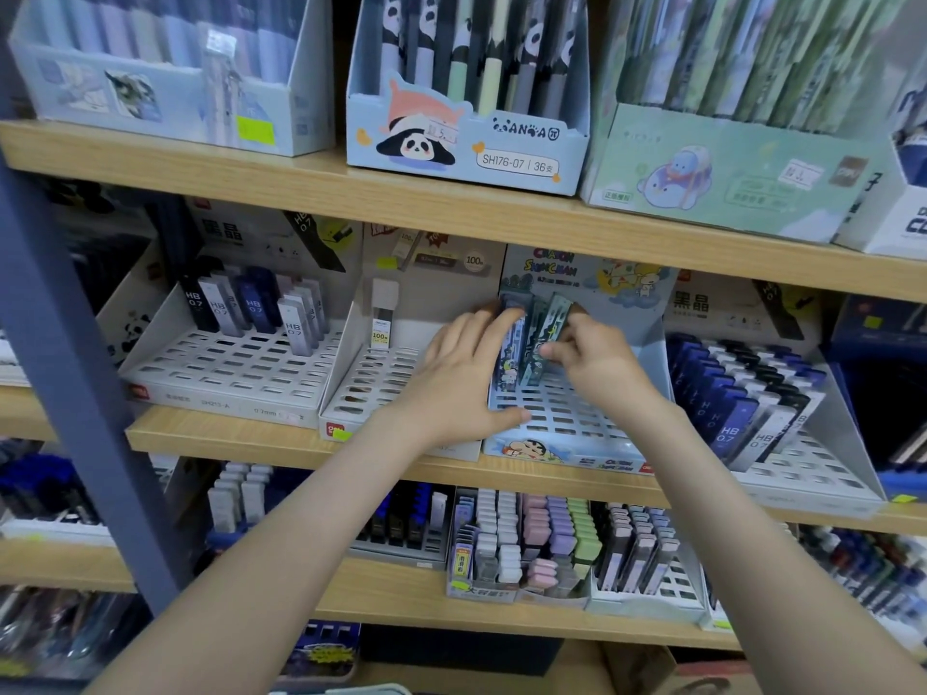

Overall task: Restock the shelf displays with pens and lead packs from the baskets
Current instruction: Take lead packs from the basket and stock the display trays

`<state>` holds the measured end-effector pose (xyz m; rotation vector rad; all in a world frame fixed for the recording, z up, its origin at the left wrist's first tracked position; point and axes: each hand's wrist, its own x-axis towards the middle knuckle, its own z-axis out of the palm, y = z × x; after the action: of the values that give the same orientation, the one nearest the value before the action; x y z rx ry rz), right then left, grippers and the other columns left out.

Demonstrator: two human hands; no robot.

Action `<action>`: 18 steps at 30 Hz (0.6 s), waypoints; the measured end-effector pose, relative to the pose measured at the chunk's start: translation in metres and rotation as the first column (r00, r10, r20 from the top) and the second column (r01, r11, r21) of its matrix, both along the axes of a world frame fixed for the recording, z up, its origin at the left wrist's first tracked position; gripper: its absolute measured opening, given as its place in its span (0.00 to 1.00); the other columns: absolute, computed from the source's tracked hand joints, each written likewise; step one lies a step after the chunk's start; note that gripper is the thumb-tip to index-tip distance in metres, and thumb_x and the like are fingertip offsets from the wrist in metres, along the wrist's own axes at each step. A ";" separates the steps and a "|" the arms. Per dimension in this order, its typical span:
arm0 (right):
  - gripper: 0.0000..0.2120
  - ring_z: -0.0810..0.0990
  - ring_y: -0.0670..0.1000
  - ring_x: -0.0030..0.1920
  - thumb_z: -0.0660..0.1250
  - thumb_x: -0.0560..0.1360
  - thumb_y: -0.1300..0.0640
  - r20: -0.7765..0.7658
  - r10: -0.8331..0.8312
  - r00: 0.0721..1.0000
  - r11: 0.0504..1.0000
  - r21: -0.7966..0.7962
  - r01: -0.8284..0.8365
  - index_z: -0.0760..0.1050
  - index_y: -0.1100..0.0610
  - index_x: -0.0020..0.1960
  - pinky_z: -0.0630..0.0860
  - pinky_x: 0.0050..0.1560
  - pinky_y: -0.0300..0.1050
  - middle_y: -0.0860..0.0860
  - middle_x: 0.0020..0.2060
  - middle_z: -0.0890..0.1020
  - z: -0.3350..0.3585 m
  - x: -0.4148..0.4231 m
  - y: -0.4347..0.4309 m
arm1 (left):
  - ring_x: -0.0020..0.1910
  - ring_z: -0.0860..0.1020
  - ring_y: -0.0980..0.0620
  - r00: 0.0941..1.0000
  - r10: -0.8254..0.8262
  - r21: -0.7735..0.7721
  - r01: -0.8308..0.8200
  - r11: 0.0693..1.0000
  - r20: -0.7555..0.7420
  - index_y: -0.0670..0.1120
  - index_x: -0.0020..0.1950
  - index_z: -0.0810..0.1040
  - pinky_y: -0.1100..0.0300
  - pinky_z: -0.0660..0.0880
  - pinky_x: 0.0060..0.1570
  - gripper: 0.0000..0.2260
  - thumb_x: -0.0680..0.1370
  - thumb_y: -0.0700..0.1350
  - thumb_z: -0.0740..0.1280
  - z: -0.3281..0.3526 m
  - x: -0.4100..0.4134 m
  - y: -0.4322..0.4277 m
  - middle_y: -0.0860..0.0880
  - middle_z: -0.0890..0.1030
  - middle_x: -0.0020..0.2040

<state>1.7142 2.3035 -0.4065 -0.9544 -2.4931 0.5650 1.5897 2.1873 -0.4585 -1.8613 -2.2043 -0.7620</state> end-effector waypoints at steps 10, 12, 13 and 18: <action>0.08 0.70 0.49 0.37 0.61 0.81 0.56 0.033 -0.032 0.999 0.999 -0.009 0.032 0.64 0.58 0.50 0.63 0.36 0.45 0.47 0.35 0.70 0.002 -0.005 -0.004 | 0.77 0.44 0.49 1.000 -0.015 -0.020 0.016 1.000 0.010 0.52 0.79 0.40 0.49 0.45 0.76 0.46 0.73 0.62 0.68 0.002 0.003 -0.002 0.48 0.46 0.79; 0.09 0.71 0.47 0.35 0.62 0.80 0.56 -0.040 -0.075 0.996 0.996 -0.041 0.074 0.65 0.60 0.47 0.64 0.34 0.45 0.49 0.36 0.73 -0.004 -0.002 -0.001 | 0.78 0.43 0.49 1.000 -0.019 -0.027 0.019 0.999 0.012 0.53 0.79 0.39 0.48 0.45 0.76 0.46 0.74 0.62 0.67 0.003 0.004 -0.003 0.49 0.46 0.79; 0.10 0.73 0.49 0.37 0.62 0.80 0.56 -0.099 -0.094 0.991 0.993 -0.083 0.086 0.66 0.60 0.45 0.67 0.36 0.45 0.50 0.37 0.75 -0.008 0.000 0.001 | 0.78 0.43 0.49 1.000 -0.020 -0.033 0.021 0.999 0.016 0.53 0.79 0.39 0.48 0.45 0.76 0.46 0.74 0.61 0.67 0.003 0.004 -0.003 0.50 0.45 0.79; 0.11 0.79 0.53 0.42 0.64 0.79 0.57 -0.311 -0.150 0.939 0.957 -0.285 0.058 0.65 0.55 0.40 0.75 0.47 0.50 0.50 0.36 0.79 -0.020 0.009 0.006 | 0.78 0.42 0.50 0.999 -0.021 -0.044 0.022 0.999 0.034 0.54 0.78 0.38 0.50 0.44 0.75 0.46 0.74 0.61 0.68 0.005 0.005 -0.004 0.51 0.44 0.79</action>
<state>1.7231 2.3097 -0.4268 -0.9906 -2.0880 0.9660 1.5951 2.1835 -0.4538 -1.9098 -2.2431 -0.7595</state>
